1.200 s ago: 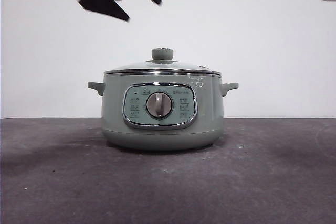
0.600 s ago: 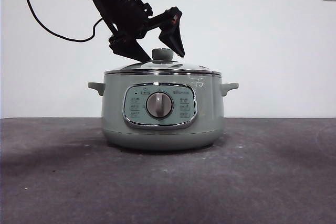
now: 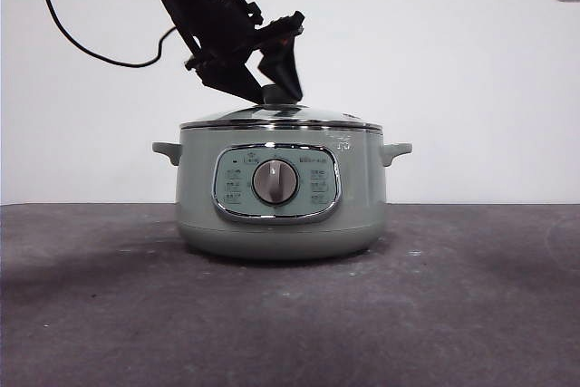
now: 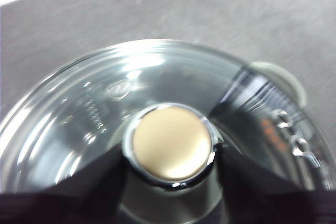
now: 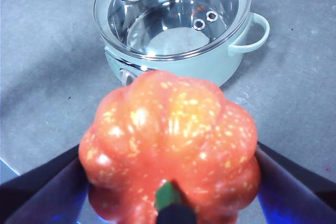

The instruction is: Pick up the pumpkin,open the lid,put the pumpkin in the pot,close the lid

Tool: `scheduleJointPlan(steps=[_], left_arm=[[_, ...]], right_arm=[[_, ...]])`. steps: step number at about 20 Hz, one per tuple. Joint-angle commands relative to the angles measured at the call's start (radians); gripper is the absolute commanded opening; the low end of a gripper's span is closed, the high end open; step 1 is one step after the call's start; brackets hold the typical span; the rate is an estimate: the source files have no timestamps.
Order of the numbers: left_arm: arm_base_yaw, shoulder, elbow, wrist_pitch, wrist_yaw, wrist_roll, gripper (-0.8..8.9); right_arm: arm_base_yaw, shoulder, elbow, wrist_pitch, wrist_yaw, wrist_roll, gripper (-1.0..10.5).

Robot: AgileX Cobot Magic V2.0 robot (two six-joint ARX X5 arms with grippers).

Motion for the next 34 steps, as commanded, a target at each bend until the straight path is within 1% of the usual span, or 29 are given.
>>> scheduleJointPlan(steps=[1, 8, 13, 15, 19, 22, 24, 27, 31, 34], left_arm=[[-0.003, 0.001, -0.006, -0.024, 0.019, -0.010, -0.13], [-0.005, -0.029, 0.016, -0.030, 0.019, -0.014, -0.13], [0.008, -0.119, 0.019, -0.038, 0.015, -0.012, -0.13], [0.019, -0.171, 0.019, -0.064, 0.015, -0.010, -0.13], [0.045, -0.312, 0.019, -0.186, 0.006, -0.005, -0.13], [0.059, -0.439, 0.019, -0.314, -0.043, 0.022, -0.13], [0.068, -0.515, 0.019, -0.380, -0.069, 0.031, -0.13], [0.078, -0.622, 0.019, -0.474, -0.094, 0.032, -0.13], [0.078, -0.732, 0.019, -0.578, -0.097, 0.031, -0.13], [0.078, -0.790, 0.019, -0.619, -0.097, 0.030, -0.13]], right_arm=[[0.000, -0.001, 0.000, 0.005, 0.005, 0.010, -0.1], [0.000, -0.001, 0.000, 0.005, 0.005, 0.020, -0.1], [0.000, 0.007, 0.000, 0.011, 0.006, 0.021, -0.1], [0.000, 0.021, 0.000, 0.042, 0.006, 0.021, -0.1], [0.000, 0.094, 0.000, 0.178, 0.006, 0.021, -0.1], [0.000, 0.208, 0.005, 0.311, 0.003, 0.020, -0.1], [0.000, 0.308, 0.045, 0.364, 0.003, 0.016, -0.1], [0.000, 0.498, 0.192, 0.365, 0.002, -0.022, -0.1], [0.000, 0.747, 0.423, 0.351, 0.002, -0.045, -0.1], [0.000, 0.916, 0.563, 0.351, 0.000, -0.056, -0.1]])
